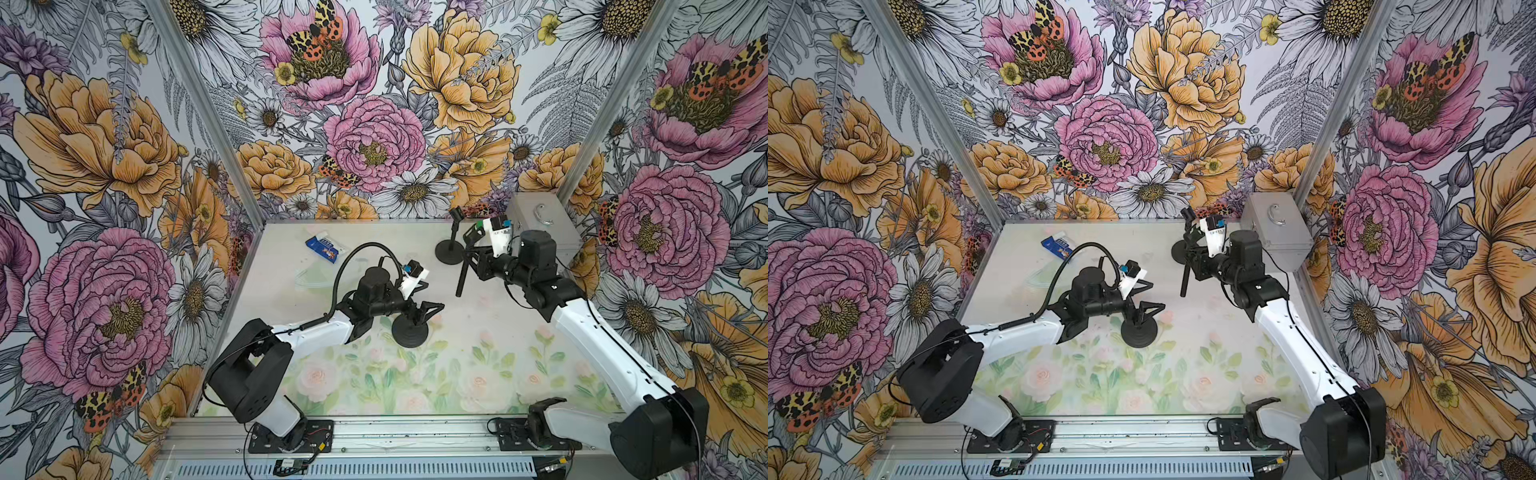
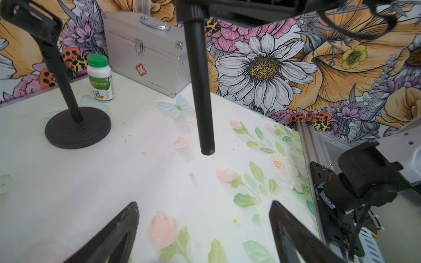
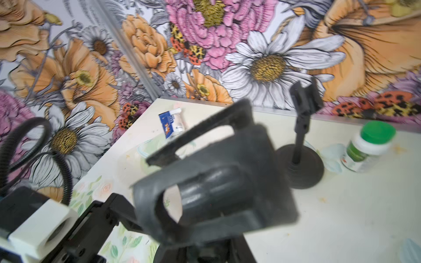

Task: Assemble a microphone stand
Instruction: Hold the microphone stand pole at the microphone stand base.

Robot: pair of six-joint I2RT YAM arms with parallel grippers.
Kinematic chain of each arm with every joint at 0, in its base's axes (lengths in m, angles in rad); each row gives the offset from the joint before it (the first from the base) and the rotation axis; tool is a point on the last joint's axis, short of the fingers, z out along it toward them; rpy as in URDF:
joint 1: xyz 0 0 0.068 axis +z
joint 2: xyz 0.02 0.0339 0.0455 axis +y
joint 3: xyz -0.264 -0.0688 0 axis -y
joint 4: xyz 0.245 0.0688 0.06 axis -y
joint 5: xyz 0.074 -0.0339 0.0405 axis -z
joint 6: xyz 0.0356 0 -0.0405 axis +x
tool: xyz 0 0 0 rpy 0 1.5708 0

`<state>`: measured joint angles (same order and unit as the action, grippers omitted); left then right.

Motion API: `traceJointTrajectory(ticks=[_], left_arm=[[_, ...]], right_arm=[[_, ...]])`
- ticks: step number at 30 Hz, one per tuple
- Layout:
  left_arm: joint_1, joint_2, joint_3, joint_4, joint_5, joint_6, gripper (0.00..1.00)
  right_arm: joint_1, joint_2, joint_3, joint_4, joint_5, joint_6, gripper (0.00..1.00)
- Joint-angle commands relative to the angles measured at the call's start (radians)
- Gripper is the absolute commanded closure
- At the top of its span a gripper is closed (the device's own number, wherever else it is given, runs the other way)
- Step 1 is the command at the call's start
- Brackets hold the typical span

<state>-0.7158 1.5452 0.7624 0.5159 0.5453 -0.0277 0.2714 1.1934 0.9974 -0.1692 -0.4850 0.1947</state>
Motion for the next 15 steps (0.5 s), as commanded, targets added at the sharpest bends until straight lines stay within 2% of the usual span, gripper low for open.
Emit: traceJointTrajectory(ticks=[1, 2, 4, 8, 12, 15], left_arm=[[0.003, 0.013, -0.098, 0.415, 0.084, 0.024, 0.10], [0.003, 0.027, -0.120, 0.450, 0.090, 0.032, 0.10], [-0.001, 0.056, -0.156, 0.527, 0.068, 0.031, 0.14], [-0.005, 0.151, -0.268, 0.884, 0.014, 0.004, 0.17], [-0.008, 0.223, -0.308, 0.896, 0.049, 0.066, 0.19], [-0.011, 0.248, -0.340, 0.896, 0.020, 0.113, 0.17]], right_arm=[[0.047, -0.077, -0.173, 0.348, -0.166, -0.121, 1.00], [0.060, -0.101, -0.258, 0.510, -0.172, -0.117, 1.00], [0.090, -0.124, -0.360, 0.716, -0.155, -0.104, 1.00], [0.156, -0.107, -0.416, 0.765, -0.173, -0.127, 1.00], [0.234, -0.064, -0.475, 0.858, -0.118, -0.117, 1.00], [0.283, -0.045, -0.492, 0.872, -0.051, -0.157, 1.00]])
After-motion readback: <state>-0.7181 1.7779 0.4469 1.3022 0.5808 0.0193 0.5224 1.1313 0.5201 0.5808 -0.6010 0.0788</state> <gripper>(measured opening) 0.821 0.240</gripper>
